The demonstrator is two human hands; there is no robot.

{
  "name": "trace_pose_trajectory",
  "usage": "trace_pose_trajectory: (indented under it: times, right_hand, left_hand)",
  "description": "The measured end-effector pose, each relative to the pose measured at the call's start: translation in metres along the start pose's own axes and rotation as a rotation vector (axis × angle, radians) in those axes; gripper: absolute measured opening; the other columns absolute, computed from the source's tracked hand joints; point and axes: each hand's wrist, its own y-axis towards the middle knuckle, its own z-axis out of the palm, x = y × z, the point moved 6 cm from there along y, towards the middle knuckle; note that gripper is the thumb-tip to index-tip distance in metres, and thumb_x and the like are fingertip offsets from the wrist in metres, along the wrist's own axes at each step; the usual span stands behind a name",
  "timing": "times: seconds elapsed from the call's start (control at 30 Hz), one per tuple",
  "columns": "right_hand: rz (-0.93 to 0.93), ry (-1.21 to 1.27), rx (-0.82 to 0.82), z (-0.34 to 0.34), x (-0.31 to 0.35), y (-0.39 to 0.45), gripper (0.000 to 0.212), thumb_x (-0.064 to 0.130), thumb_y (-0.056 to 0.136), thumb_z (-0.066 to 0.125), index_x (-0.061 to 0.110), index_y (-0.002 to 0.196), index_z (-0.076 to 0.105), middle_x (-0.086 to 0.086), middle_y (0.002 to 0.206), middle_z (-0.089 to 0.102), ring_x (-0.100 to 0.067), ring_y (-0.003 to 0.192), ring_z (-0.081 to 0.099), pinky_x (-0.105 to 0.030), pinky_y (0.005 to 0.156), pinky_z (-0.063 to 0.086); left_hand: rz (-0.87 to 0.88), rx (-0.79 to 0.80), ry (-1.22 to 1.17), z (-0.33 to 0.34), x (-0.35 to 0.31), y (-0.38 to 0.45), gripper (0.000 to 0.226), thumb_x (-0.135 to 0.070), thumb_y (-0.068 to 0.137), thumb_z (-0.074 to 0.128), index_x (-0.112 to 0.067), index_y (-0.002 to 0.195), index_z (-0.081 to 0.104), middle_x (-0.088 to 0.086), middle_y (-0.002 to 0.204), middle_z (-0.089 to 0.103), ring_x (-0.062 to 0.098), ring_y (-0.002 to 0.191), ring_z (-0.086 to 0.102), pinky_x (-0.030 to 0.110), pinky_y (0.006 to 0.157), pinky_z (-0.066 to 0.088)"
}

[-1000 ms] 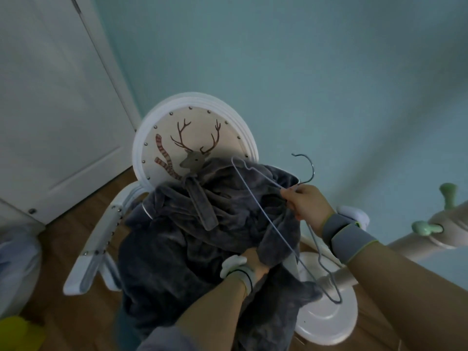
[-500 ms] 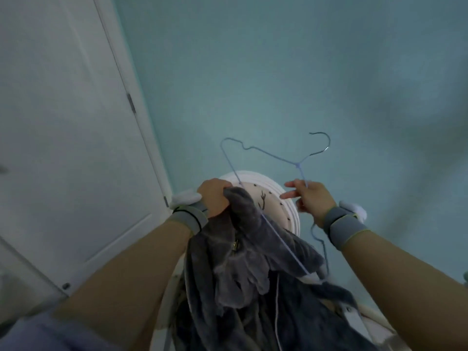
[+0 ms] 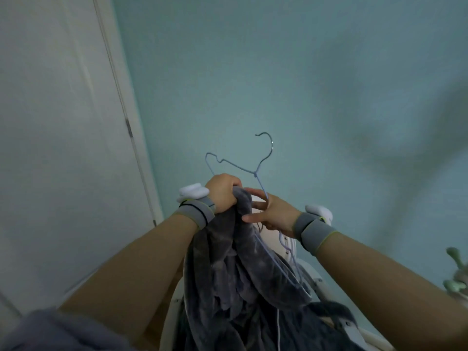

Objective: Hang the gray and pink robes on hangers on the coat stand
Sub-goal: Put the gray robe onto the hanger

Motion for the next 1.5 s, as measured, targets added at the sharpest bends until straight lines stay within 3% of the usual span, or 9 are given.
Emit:
trace_pose_trajectory:
  times: [0.17,0.3,0.53,0.8,0.97,1.1,1.2,1.37,1.5]
  right_hand:
    - [0.049,-0.403,-0.012,-0.009,0.032,-0.003,0.014,0.012,0.079,0.07,0.012,0.086,0.058,-0.005,0.063,0.046,-0.013,0.046,0.033,-0.019,0.038,0.026]
    - [-0.038,-0.776,-0.234,-0.029,0.069,-0.007,0.004,0.011,0.081,0.062,0.01,0.077,0.062,-0.01,0.071,0.057,-0.023,0.067,0.053,-0.021,0.05,0.04]
    - [-0.18,-0.689,-0.56,-0.077,0.11,-0.019,0.025,0.0,0.079,0.048,0.008,0.093,0.068,-0.018,0.101,0.069,-0.029,0.1,0.062,-0.032,0.083,0.049]
    - [0.099,-0.718,-0.656,-0.155,0.069,-0.033,0.017,0.008,0.077,0.065,0.007,0.094,0.069,-0.01,0.083,0.058,-0.028,0.089,0.062,-0.025,0.071,0.04]
    - [-0.07,-0.159,-0.331,-0.116,0.061,-0.034,0.05,-0.015,0.07,0.065,0.006,0.116,0.063,-0.019,0.101,0.067,-0.025,0.083,0.063,-0.032,0.076,0.053]
    - [-0.191,0.105,0.04,-0.062,0.07,-0.028,0.035,-0.008,0.073,0.069,0.021,0.093,0.066,-0.002,0.091,0.073,-0.017,0.083,0.07,-0.029,0.073,0.059]
    - [-0.075,-0.034,-0.141,-0.069,0.058,-0.027,0.014,0.004,0.075,0.071,0.015,0.073,0.064,0.003,0.058,0.066,-0.009,0.051,0.061,-0.016,0.047,0.046]
    - [-0.137,0.078,-0.389,-0.103,0.076,-0.033,0.009,-0.002,0.082,0.055,0.003,0.086,0.062,-0.015,0.073,0.06,-0.026,0.065,0.058,-0.034,0.064,0.049]
    - [-0.144,-0.008,-0.477,-0.13,0.082,-0.035,0.009,0.001,0.083,0.054,0.005,0.09,0.059,-0.012,0.069,0.054,-0.022,0.058,0.05,-0.025,0.052,0.04]
  left_hand:
    - [0.011,0.007,-0.022,-0.009,-0.013,0.006,0.022,-0.006,0.077,0.064,-0.004,0.097,0.07,0.017,0.105,0.07,0.03,0.099,0.064,0.028,0.081,0.046]
    - [-0.103,-0.065,-0.144,0.0,-0.005,-0.001,0.028,-0.015,0.075,0.072,-0.003,0.1,0.066,0.019,0.106,0.068,0.03,0.101,0.062,0.03,0.08,0.045]
    - [-0.395,0.087,-0.282,0.08,0.032,-0.036,0.04,-0.028,0.068,0.07,-0.012,0.104,0.067,0.014,0.109,0.069,0.026,0.104,0.064,0.021,0.072,0.039]
    - [-0.314,-0.317,-0.426,-0.019,0.032,-0.011,0.023,0.001,0.087,0.053,0.011,0.105,0.062,0.029,0.113,0.064,0.033,0.109,0.06,0.039,0.092,0.045]
    - [-0.026,-0.262,-0.329,-0.074,-0.048,0.02,0.017,0.003,0.081,0.056,0.006,0.094,0.066,0.013,0.085,0.061,0.011,0.084,0.05,0.023,0.065,0.042]
    - [0.044,-0.208,-0.252,-0.066,-0.082,0.032,0.012,0.001,0.08,0.056,0.006,0.087,0.064,0.014,0.081,0.057,0.011,0.081,0.048,0.022,0.06,0.033]
    - [0.013,-0.232,-0.26,-0.058,-0.078,0.031,0.008,-0.003,0.077,0.064,-0.009,0.078,0.059,0.01,0.079,0.055,0.014,0.078,0.048,0.025,0.056,0.029]
    - [-0.197,0.134,-0.338,0.031,-0.028,0.003,0.037,-0.026,0.072,0.078,-0.011,0.104,0.066,0.007,0.106,0.068,0.013,0.095,0.059,0.02,0.082,0.043]
    - [-0.395,0.162,-0.372,0.079,0.012,-0.027,0.029,-0.009,0.081,0.063,0.001,0.108,0.066,0.014,0.1,0.066,0.017,0.088,0.055,0.019,0.069,0.038]
